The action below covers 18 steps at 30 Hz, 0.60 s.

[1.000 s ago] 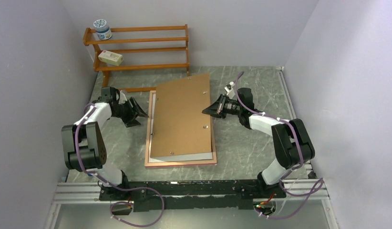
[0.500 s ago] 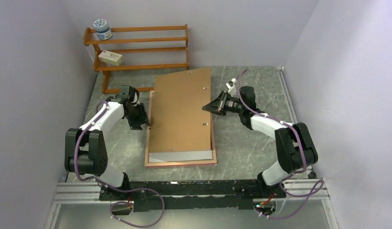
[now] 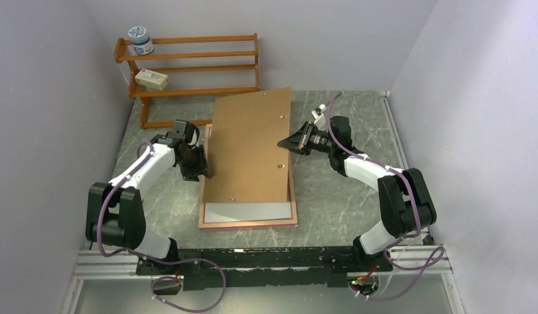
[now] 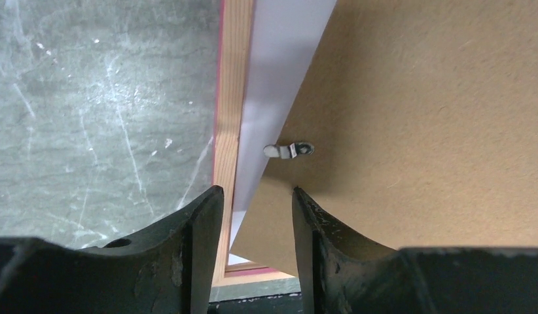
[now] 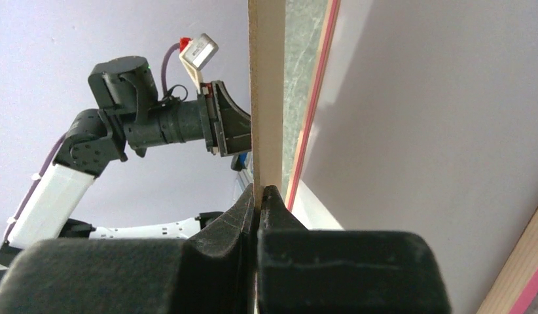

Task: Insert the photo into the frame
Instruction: Place the photo frame item in the photo frame.

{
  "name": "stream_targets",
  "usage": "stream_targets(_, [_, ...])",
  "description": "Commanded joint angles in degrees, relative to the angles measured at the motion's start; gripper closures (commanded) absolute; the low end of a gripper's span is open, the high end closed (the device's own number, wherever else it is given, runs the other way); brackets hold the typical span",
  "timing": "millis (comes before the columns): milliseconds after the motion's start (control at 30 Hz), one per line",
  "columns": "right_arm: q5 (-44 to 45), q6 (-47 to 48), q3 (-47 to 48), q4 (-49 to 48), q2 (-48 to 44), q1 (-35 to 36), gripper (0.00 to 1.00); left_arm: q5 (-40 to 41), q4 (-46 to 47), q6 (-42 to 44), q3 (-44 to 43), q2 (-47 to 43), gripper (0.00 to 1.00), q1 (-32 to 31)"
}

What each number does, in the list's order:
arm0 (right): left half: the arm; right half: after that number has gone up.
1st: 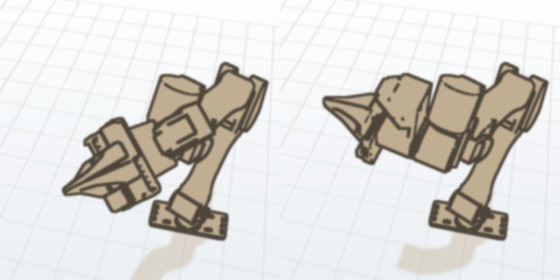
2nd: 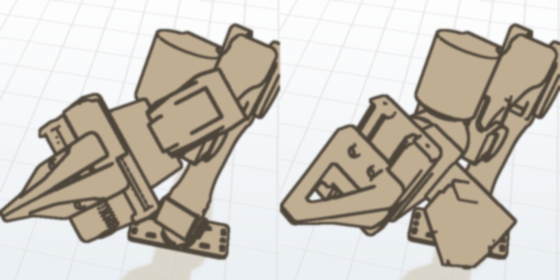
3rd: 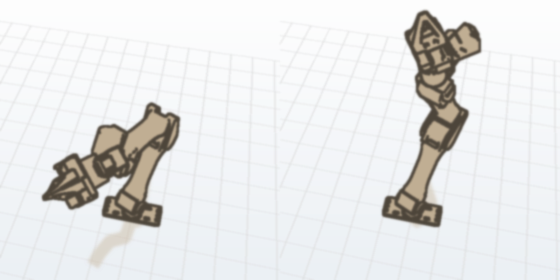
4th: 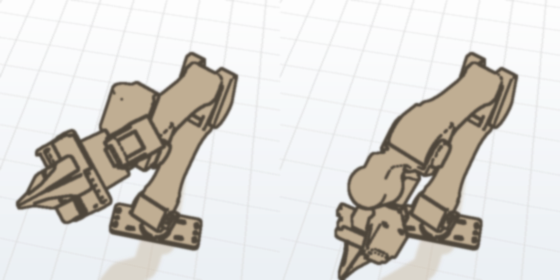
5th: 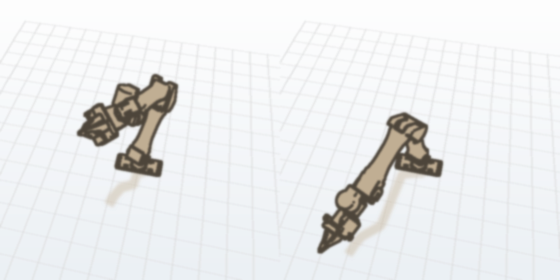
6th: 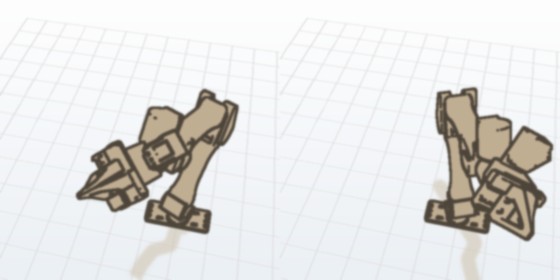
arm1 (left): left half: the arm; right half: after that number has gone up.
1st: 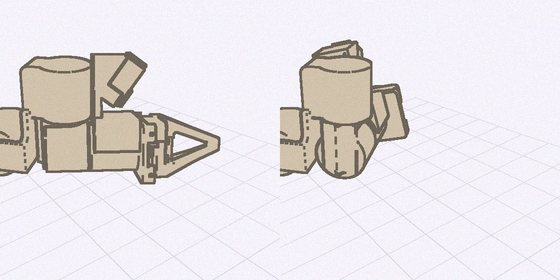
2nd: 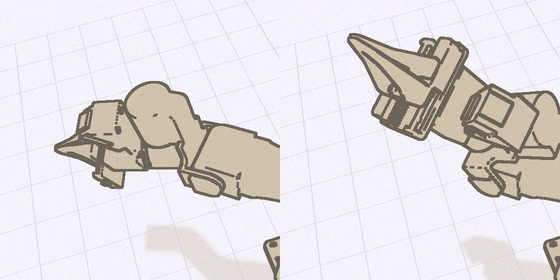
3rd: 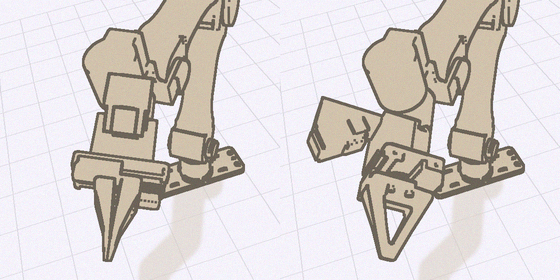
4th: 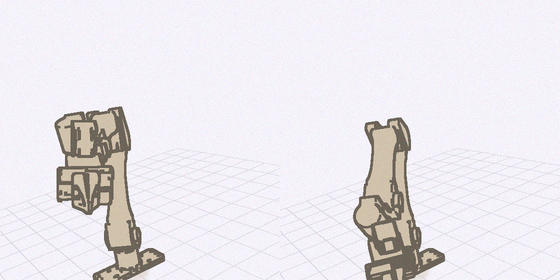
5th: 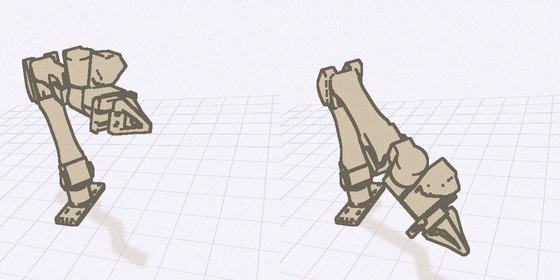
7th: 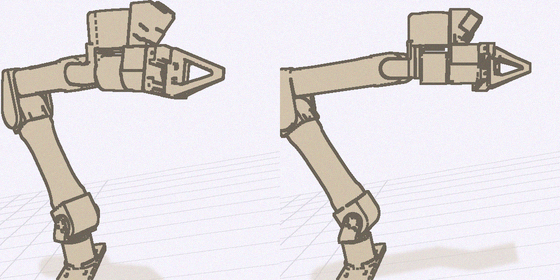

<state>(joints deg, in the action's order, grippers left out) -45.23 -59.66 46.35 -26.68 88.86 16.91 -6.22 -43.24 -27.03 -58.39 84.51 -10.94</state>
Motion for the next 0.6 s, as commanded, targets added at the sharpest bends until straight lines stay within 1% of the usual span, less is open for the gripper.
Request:
stream_targets(0, [-1.4,-2.1,4.1,-8.3,-1.8,-0.2,1.00,2.4,-1.4,0.3,0.0,-3.8,0.50,-0.1])
stream_targets(133, [-2.2,-1.3,4.2,-7.1,-1.9,-0.2,1.00,5.0,-1.5,-0.2,-2.9,-6.0,0.42,-0.1])
stream_targets(233, [-2.8,-1.3,3.8,-7.5,-2.2,-0.2,1.00,7.7,-1.3,-0.7,-4.3,-6.1,0.40,-0.1])
stream_targets(400, [-3.2,-1.2,3.0,-8.0,-3.0,-0.1,1.00,15.2,-3.0,-2.0,-6.7,-4.3,0.50,0.1])
stream_targets(467, [-3.3,-1.0,2.8,-8.0,-3.4,-0.1,1.00,15.8,-2.8,-1.7,-6.9,-3.6,0.52,0.2])
stream_targets(567, [-3.6,-0.9,2.8,-8.0,-3.7,-0.1,1.00,14.5,-2.2,-1.2,-6.9,-2.0,0.52,0.2])
